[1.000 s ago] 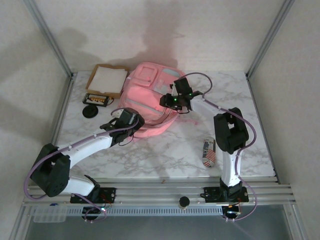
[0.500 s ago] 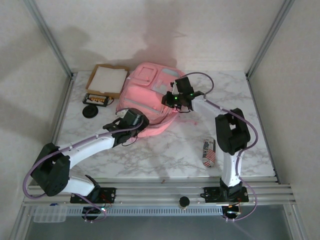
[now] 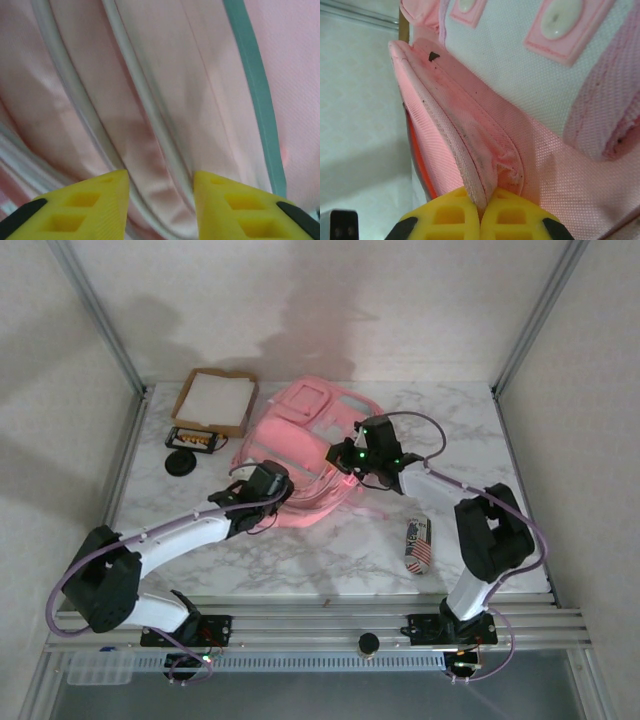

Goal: Pack books, pencil case, and school supplies into a backpack

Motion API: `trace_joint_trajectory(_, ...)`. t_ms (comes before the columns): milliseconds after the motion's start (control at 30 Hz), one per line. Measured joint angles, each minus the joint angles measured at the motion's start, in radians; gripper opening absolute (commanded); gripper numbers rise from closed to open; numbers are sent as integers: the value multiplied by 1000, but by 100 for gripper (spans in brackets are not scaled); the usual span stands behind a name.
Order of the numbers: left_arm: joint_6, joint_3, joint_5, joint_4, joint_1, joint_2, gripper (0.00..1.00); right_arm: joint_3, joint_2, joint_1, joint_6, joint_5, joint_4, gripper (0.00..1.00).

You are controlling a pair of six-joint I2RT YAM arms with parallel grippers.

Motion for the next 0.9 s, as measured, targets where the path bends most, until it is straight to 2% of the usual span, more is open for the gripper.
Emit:
trace_joint_trajectory(167, 96, 11, -10, 85, 84, 72, 28, -60, -46, 50, 73, 77, 41, 0)
trace_joint_trajectory(400, 261, 91, 2, 140, 163, 163, 27, -75, -45, 140, 194, 212, 131, 0)
trace_joint_trajectory(467, 315, 101, 15, 168, 183, 163, 35, -76, -42, 154, 230, 234, 155, 0)
trace_joint_trajectory(567, 389, 98, 33, 194, 197, 137, 57, -76, -36, 161, 262, 248, 177, 0)
trace_joint_trajectory(633, 413, 79, 63, 178, 200, 82, 60, -75, -32, 161, 268, 248, 180, 0)
trace_joint_trajectory(767, 351, 45, 103, 78, 176, -88, 62, -71, -21, 161, 273, 239, 181, 0)
trace_joint_trajectory(900, 191, -1, 129, 29, 46, -238, 58, -65, -17, 159, 276, 229, 176, 0)
